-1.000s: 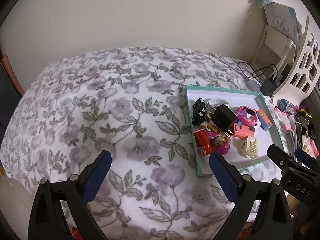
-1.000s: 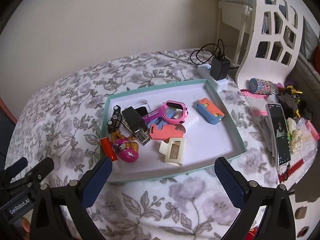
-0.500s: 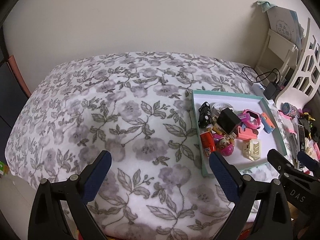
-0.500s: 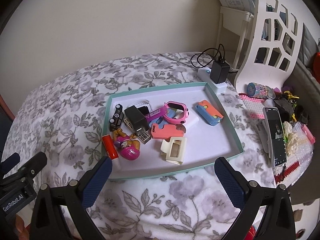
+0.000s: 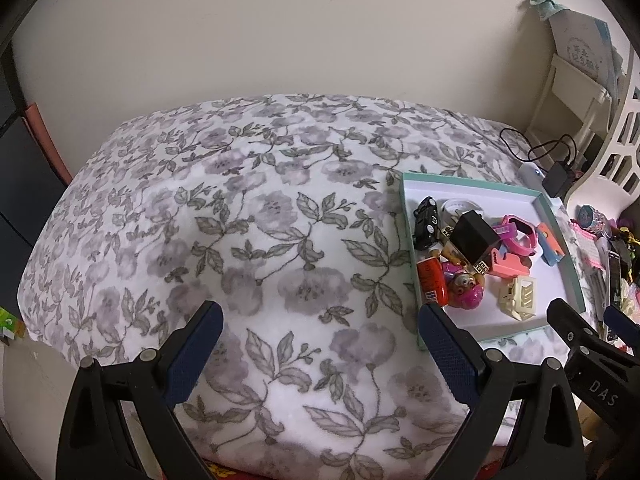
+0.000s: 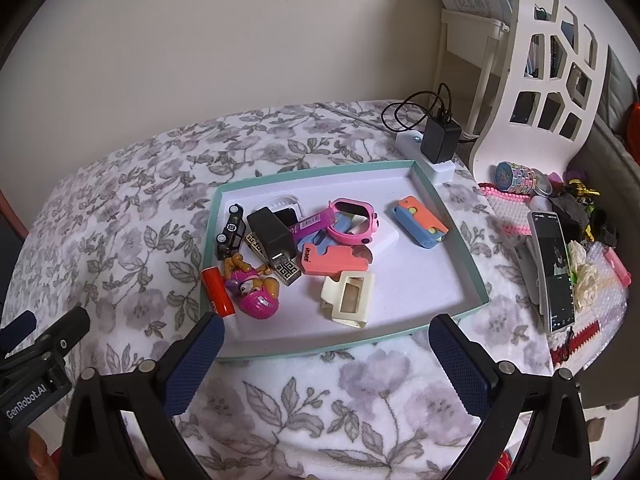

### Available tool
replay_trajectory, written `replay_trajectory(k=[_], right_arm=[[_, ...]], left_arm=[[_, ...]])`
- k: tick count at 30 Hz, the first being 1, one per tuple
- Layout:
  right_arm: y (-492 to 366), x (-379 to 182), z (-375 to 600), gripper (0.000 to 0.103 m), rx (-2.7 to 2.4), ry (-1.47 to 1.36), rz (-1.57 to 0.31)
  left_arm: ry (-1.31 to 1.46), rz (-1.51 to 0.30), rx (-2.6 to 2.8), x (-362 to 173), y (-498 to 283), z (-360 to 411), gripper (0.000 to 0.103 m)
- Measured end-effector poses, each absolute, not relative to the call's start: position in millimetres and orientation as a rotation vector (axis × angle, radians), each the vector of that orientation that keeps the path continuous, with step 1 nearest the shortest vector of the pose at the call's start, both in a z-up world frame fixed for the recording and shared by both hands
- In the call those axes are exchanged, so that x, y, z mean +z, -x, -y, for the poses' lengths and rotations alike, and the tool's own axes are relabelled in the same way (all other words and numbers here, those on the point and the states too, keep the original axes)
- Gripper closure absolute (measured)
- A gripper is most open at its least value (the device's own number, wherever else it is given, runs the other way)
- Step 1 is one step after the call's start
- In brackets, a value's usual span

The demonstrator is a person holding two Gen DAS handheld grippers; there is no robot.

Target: Organize rigid objects

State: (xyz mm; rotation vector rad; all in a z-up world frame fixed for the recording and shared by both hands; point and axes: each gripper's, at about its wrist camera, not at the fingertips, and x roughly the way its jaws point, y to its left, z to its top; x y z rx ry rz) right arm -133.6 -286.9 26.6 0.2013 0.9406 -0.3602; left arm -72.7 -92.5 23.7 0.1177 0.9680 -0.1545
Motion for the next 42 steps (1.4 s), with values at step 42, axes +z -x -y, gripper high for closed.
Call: replay_trajectory(k=[42], right_arm=[[131.9,23.6,285.1,0.0,-0.36,-0.204,-0.951]], left_arm=[[-0.126,-0.986,-0.131,20.1,69.9,88.2,0.005]])
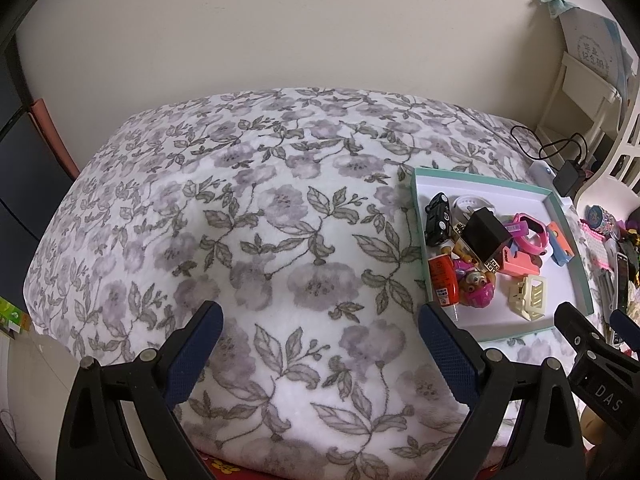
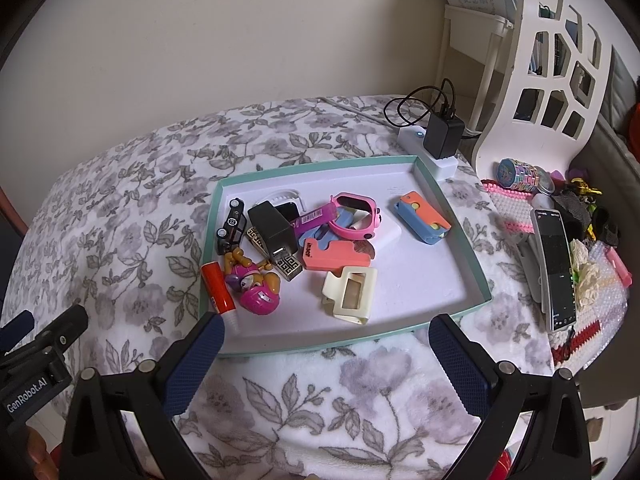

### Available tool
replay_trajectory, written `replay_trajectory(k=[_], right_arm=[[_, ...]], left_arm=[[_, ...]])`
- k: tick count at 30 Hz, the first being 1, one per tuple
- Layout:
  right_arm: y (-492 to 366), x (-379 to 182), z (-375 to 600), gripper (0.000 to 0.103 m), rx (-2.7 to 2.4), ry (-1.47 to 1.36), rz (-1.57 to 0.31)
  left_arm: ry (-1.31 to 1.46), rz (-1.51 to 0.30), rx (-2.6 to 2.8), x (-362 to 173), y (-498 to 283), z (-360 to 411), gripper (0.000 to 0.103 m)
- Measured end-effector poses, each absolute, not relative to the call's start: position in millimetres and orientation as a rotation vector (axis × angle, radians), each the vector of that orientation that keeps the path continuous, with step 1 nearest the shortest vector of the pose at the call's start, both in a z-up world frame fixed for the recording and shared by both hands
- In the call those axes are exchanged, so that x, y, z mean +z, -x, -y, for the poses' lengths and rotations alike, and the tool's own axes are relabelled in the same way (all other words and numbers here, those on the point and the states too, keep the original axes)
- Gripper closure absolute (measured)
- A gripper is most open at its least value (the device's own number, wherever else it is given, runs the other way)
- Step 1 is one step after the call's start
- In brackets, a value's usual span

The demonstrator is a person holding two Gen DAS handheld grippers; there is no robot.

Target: Organize rigid objects

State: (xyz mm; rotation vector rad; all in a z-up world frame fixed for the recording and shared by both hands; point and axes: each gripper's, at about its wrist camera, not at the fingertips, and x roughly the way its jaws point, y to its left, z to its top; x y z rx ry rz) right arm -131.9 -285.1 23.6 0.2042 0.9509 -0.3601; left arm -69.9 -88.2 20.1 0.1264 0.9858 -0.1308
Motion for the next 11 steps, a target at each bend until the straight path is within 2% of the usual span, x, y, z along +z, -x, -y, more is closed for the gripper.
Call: replay_trajectory(k=[11], right_arm=[[131.5,23.3,285.2,0.0,-0.36,-0.205,-0.952]], left_arm=[[-0.115,-0.988,-0.117,20.6,69.5,86.5,0.005]])
